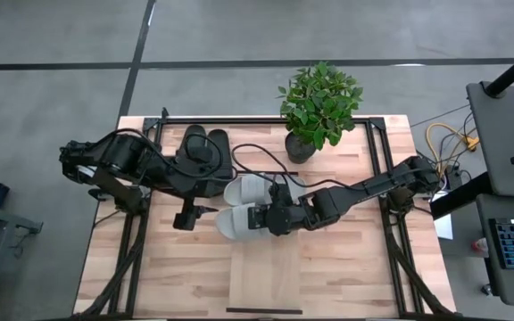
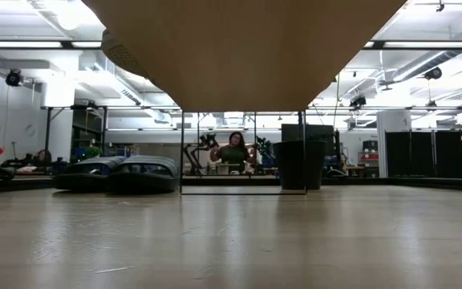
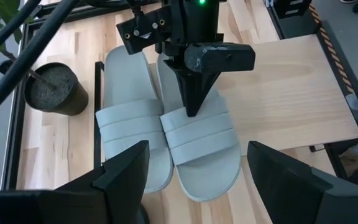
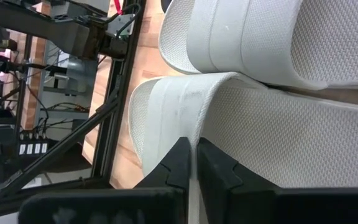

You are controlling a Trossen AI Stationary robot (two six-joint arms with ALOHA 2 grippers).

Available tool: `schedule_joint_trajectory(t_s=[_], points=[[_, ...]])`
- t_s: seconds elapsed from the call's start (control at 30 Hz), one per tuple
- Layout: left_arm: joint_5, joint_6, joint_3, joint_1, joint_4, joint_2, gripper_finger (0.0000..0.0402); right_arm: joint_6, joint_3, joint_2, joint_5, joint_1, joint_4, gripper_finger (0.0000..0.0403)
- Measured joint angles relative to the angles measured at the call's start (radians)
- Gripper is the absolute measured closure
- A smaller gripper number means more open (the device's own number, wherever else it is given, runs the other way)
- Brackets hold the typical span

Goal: Pick and place slides into the shelf
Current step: Adjust the gray slippers on the shelf, then put the left black slipper on the shelf

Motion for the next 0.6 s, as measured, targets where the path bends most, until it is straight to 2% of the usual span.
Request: schedule_joint_trajectory(t_s=[0.2,0.4,0.6], points=[[0.001,0.003,-0.005,0.000,-0.001,0.000,0.0146,-0.029,0.000,-0.003,0.008,0.000,-0.002,0.0346],[0.001,0.011,-0.005,0.000,-0.011,-0.001,0.0146,-0.045,0.000,-0.012,0.009,-0.001,-0.001,0.0277],[-0.040,0.005,-0.005,0.000,-0.122,-0.024,0.0146,-0.045,0.000,-0.029,-0.001,0.000,-0.019,0.0214]])
